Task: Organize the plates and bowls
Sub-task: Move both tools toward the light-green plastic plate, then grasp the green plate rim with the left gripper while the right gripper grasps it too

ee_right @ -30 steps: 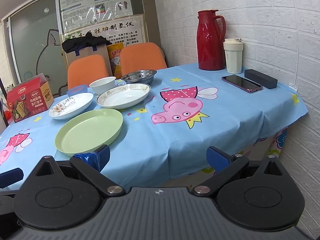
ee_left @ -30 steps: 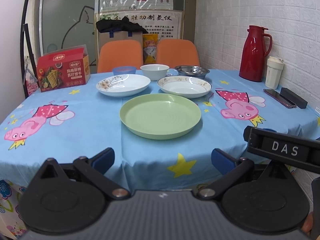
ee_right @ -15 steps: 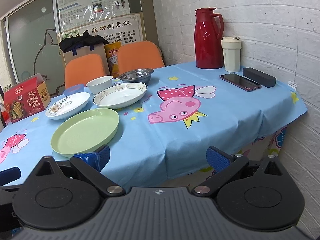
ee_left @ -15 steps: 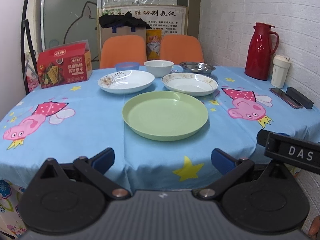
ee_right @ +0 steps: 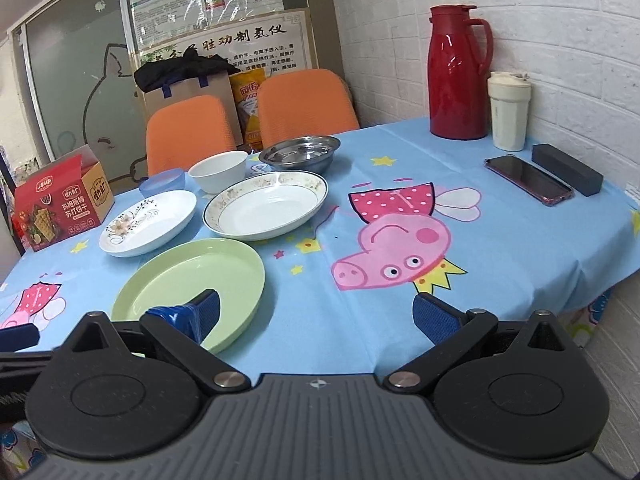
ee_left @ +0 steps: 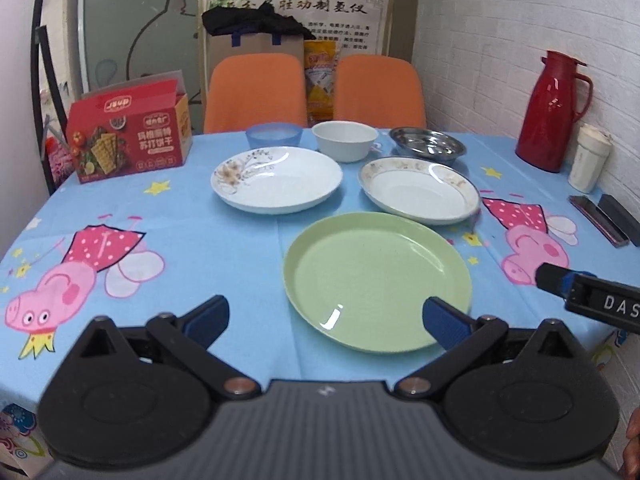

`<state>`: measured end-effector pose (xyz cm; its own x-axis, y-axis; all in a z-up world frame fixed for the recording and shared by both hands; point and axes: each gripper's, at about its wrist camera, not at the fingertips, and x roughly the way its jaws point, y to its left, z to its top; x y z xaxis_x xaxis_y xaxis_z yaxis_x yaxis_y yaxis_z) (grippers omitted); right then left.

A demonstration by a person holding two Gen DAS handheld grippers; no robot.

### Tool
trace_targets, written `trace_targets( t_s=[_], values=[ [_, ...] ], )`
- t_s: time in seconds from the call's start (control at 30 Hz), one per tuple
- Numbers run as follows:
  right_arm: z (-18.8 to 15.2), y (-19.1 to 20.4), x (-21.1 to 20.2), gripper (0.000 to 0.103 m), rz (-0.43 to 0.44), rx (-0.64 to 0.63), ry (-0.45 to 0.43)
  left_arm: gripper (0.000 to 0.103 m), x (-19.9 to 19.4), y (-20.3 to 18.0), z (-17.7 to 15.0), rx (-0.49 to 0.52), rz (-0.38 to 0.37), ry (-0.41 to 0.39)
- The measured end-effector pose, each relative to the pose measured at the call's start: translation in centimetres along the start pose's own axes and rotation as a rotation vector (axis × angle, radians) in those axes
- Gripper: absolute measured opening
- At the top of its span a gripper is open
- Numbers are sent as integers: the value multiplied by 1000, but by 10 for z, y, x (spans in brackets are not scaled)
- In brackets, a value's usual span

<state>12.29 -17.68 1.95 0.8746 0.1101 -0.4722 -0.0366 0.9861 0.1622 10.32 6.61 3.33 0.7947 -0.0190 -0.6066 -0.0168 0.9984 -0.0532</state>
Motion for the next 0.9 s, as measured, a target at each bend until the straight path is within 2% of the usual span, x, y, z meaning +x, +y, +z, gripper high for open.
trace_targets(
  t_s=[0.07, 0.2, 0.37, 0.53, 0.63, 0.8, 0.9],
  values=[
    [7, -2, 22, 90, -3, 6, 31, 102, 15, 16, 11, -15, -24, 25],
    [9, 20, 67, 90, 62, -63, 124, 102, 60, 25, 28, 4, -56, 120],
    [9, 53, 100, 90, 82, -193, 167, 101, 104, 25, 36, 35, -37, 183],
    [2, 55, 117, 88, 136, -215, 223, 86, 128, 28, 34, 16, -89, 240],
    [-3, 59, 119, 91, 148, -260, 190, 78, 132, 27, 33, 37, -87, 243],
    [-9, 52, 117, 91, 188, -284, 126, 75, 129, 19, 29, 90, -102, 233],
    [-7, 56, 119, 91, 183, -280, 131, 65, 130, 19, 31, 88, -109, 218]
  ],
)
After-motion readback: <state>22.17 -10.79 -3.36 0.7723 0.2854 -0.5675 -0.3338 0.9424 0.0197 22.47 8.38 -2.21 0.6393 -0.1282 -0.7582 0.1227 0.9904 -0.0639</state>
